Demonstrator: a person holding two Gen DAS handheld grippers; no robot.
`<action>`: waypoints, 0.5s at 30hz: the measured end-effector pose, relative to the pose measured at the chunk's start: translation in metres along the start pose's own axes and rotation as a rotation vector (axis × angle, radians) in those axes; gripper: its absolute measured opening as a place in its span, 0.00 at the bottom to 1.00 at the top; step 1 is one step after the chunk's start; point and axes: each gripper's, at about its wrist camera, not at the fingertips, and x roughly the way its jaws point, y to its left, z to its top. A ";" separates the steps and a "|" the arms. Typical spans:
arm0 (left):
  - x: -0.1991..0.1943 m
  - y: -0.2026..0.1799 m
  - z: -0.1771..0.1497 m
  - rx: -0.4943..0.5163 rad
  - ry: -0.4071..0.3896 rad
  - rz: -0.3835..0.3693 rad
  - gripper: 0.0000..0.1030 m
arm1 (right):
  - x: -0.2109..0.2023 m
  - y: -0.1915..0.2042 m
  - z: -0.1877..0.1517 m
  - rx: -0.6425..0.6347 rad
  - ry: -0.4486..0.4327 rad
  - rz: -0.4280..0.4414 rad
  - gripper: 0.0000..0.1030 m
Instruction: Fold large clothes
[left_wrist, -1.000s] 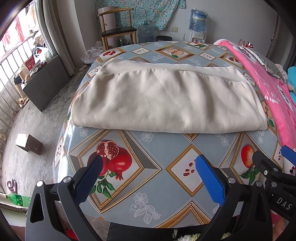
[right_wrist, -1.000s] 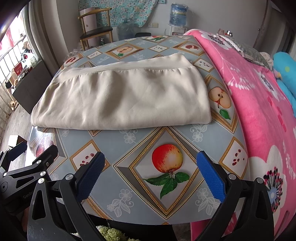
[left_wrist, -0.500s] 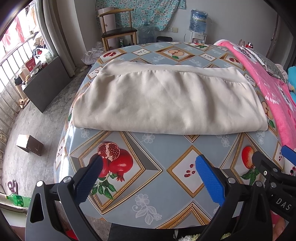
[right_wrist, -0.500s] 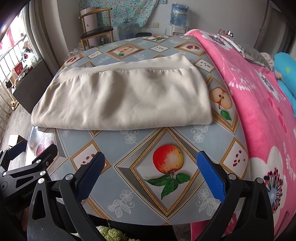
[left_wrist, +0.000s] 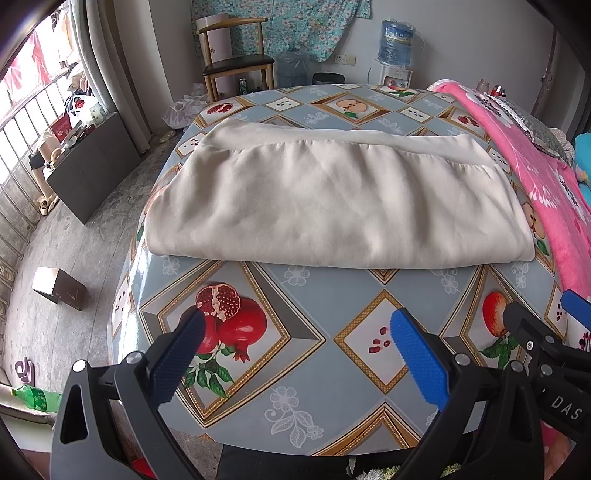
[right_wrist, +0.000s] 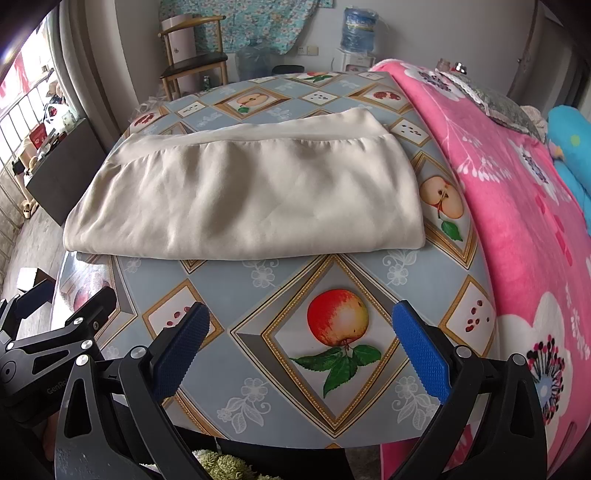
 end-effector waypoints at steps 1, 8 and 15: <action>0.000 0.000 0.000 0.001 -0.001 0.000 0.95 | 0.000 0.000 0.000 0.000 0.001 0.000 0.93; 0.000 -0.001 0.000 0.002 0.001 -0.002 0.95 | 0.001 -0.001 0.002 0.000 0.005 0.002 0.93; 0.000 -0.001 0.000 0.002 0.002 0.001 0.95 | 0.002 -0.002 0.002 0.000 0.005 0.005 0.93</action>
